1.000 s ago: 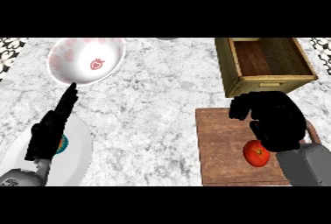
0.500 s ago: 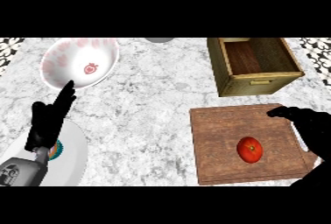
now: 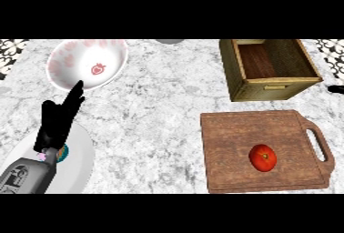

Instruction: Pick the tomato from the cutting board and place it in the basket

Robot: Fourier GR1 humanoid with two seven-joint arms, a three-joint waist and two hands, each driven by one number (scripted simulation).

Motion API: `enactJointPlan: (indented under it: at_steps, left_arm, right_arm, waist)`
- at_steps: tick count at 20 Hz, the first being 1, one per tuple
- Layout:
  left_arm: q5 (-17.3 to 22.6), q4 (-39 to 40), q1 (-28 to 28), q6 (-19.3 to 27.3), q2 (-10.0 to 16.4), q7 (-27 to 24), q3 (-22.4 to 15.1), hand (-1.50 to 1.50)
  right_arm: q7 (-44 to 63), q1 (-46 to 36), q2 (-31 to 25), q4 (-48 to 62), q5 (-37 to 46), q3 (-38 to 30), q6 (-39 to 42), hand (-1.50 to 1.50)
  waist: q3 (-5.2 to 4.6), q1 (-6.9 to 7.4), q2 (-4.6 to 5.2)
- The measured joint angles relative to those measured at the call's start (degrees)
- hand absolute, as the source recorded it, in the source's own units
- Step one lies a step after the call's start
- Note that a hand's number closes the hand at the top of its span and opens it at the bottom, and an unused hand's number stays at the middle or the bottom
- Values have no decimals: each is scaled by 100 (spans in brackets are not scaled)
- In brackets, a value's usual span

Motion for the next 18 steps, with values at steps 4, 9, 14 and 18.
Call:
enactJointPlan:
  at_steps: [4, 9, 14, 18]
  left_arm:
    - [0, 46, -115, -45, -21, 48, 22, 0]
    - [-25, 154, -208, -101, -86, 37, 34, 0]
    - [-67, 212, -228, -177, -117, 32, 62, 0]
    - [-90, 301, -228, -273, -149, -67, 119, 0]
  right_arm:
    - [-263, 119, -676, -29, 522, 299, 46, -150]
    - [-850, 292, -1161, 155, 962, 688, -283, -150]
    - [-1399, 355, -1344, 597, 1258, 1073, -753, -150]
    - [-1703, 238, -1316, 1086, 1319, 1281, -1083, -150]
  waist:
    - [2, 42, 5]
    - [3, 81, 9]
    - [0, 111, 3]
    - [-1, 124, -3]
